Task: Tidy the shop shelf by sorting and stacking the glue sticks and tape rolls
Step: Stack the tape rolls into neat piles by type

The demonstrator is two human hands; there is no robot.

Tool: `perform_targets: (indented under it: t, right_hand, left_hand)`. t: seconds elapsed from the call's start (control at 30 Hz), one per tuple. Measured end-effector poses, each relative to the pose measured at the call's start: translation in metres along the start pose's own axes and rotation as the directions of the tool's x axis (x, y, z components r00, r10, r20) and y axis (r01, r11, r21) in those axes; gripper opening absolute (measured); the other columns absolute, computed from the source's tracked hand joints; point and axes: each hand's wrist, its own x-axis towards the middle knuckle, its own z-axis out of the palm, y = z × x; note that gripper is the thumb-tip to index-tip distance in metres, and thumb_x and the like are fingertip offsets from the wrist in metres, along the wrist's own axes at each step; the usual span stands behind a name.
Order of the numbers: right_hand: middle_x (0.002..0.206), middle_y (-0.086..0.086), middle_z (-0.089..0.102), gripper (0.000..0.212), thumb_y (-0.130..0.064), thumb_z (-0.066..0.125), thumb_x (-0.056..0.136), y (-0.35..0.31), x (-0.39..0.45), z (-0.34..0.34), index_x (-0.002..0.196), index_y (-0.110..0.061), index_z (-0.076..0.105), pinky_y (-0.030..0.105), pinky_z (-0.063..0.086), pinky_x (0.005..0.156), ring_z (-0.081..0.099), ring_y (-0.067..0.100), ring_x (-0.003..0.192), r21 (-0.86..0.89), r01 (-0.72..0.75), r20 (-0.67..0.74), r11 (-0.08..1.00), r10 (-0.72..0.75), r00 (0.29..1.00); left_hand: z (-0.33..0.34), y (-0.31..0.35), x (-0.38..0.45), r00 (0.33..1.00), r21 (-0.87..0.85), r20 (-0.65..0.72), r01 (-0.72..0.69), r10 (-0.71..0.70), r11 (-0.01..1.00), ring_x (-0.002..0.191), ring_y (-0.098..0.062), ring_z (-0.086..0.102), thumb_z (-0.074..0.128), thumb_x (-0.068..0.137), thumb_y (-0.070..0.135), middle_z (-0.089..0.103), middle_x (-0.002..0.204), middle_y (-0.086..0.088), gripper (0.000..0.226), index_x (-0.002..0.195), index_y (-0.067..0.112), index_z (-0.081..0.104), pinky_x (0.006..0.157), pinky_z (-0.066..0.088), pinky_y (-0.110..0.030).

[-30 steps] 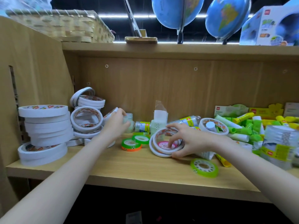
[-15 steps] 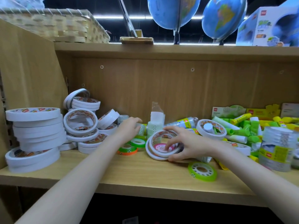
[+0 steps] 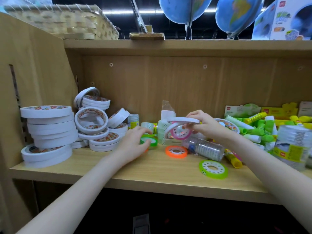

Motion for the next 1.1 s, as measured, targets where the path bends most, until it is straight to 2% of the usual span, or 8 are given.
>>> perform_targets:
  t: [0.07, 0.17, 0.3, 0.5, 0.63, 0.73, 0.87, 1.1]
  right_hand:
    - [0.108, 0.02, 0.057, 0.016, -0.008, 0.059, 0.088, -0.01, 0.001, -0.005, 0.095, 0.004, 0.068, 0.017, 0.05, 0.065, 0.054, 0.012, 0.089, -0.026, -0.033, 0.094, 0.999, 0.035, 0.995]
    - [0.115, 0.02, 0.057, 0.021, -0.012, 0.063, 0.086, -0.023, 0.0, -0.01, 0.098, 0.005, 0.069, 0.036, 0.043, 0.085, 0.053, 0.026, 0.104, -0.19, 0.012, 0.204, 0.982, 0.028, 0.979]
    - [0.114, 0.005, 0.056, 0.024, -0.023, 0.067, 0.085, -0.035, -0.001, -0.011, 0.101, -0.007, 0.071, 0.024, 0.033, 0.079, 0.048, 0.013, 0.1, -0.385, 0.07, 0.267, 0.92, 0.039, 0.963]
    - [0.097, 0.007, 0.052, 0.028, -0.038, 0.054, 0.09, -0.036, 0.004, -0.007, 0.098, -0.015, 0.069, 0.036, 0.042, 0.073, 0.052, 0.026, 0.091, -0.59, 0.045, 0.024, 0.806, -0.039, 0.999]
    - [0.073, 0.003, 0.057, 0.037, -0.044, 0.05, 0.092, -0.038, 0.005, -0.002, 0.063, -0.02, 0.051, 0.032, 0.036, 0.063, 0.054, 0.028, 0.077, -0.449, -0.107, -0.215, 0.887, 0.009, 0.977]
    - [0.073, 0.009, 0.066, 0.033, -0.04, 0.061, 0.085, -0.041, 0.007, -0.007, 0.066, -0.013, 0.061, 0.033, 0.045, 0.058, 0.059, 0.025, 0.065, -0.356, -0.202, -0.104, 0.913, 0.176, 0.979]
    - [0.056, 0.003, 0.054, 0.028, -0.034, 0.071, 0.08, -0.043, -0.005, -0.01, 0.075, -0.007, 0.063, 0.019, 0.031, 0.04, 0.04, 0.01, 0.042, -0.111, -0.291, 0.198, 0.95, 0.308, 0.93]
    - [0.053, 0.003, 0.055, 0.026, -0.031, 0.07, 0.082, -0.067, 0.017, -0.011, 0.075, -0.007, 0.063, 0.017, 0.043, 0.044, 0.051, 0.009, 0.043, 0.119, -0.191, 0.088, 0.974, 0.181, 0.979]
  left_hand:
    - [-0.002, 0.001, -0.003, 1.0, -0.022, 0.009, 0.006, -0.006, 1.0, 0.119, -0.021, 0.047, 0.055, 0.091, 0.021, 0.053, 0.125, -0.004, 0.032, 0.123, 0.017, 0.054, 0.103, 0.036, -0.036]
    - [-0.001, 0.005, -0.009, 0.998, -0.063, 0.046, -0.033, 0.036, 0.997, 0.121, -0.015, 0.046, 0.057, 0.09, 0.029, 0.052, 0.128, 0.001, 0.037, 0.126, 0.019, 0.052, 0.103, 0.037, -0.034]
    - [0.002, 0.015, -0.014, 0.987, 0.037, 0.153, -0.054, 0.048, 0.998, 0.123, -0.015, 0.044, 0.062, 0.085, 0.042, 0.049, 0.131, 0.004, 0.048, 0.127, 0.024, 0.05, 0.105, 0.035, -0.037]
    - [0.005, 0.027, -0.017, 0.992, 0.186, 0.127, 0.001, -0.025, 0.983, 0.13, -0.016, 0.033, 0.06, 0.075, 0.062, 0.042, 0.139, 0.007, 0.072, 0.135, 0.028, 0.041, 0.107, 0.023, -0.038]
    - [0.005, 0.03, -0.021, 0.995, 0.188, 0.091, -0.062, 0.046, 0.98, 0.13, -0.015, 0.032, 0.061, 0.076, 0.059, 0.036, 0.142, 0.009, 0.074, 0.14, 0.032, 0.033, 0.107, 0.025, -0.038]
    - [0.008, 0.028, -0.02, 0.979, 0.257, 0.176, -0.143, 0.099, 0.956, 0.124, -0.013, 0.04, 0.053, 0.088, 0.049, 0.05, 0.13, 0.01, 0.043, 0.127, 0.033, 0.05, 0.105, 0.023, -0.035]
    - [0.008, 0.021, -0.018, 0.988, 0.225, 0.095, -0.144, 0.125, 0.964, 0.119, -0.012, 0.045, 0.054, 0.09, 0.038, 0.055, 0.124, 0.009, 0.036, 0.124, 0.027, 0.054, 0.105, 0.022, -0.035]
    - [-0.032, -0.021, -0.043, 0.967, 0.407, -0.197, -0.068, 0.16, 0.911, 0.1, -0.027, 0.057, 0.034, 0.078, 0.039, 0.062, 0.107, -0.003, 0.047, 0.104, 0.015, 0.065, 0.093, 0.033, -0.041]
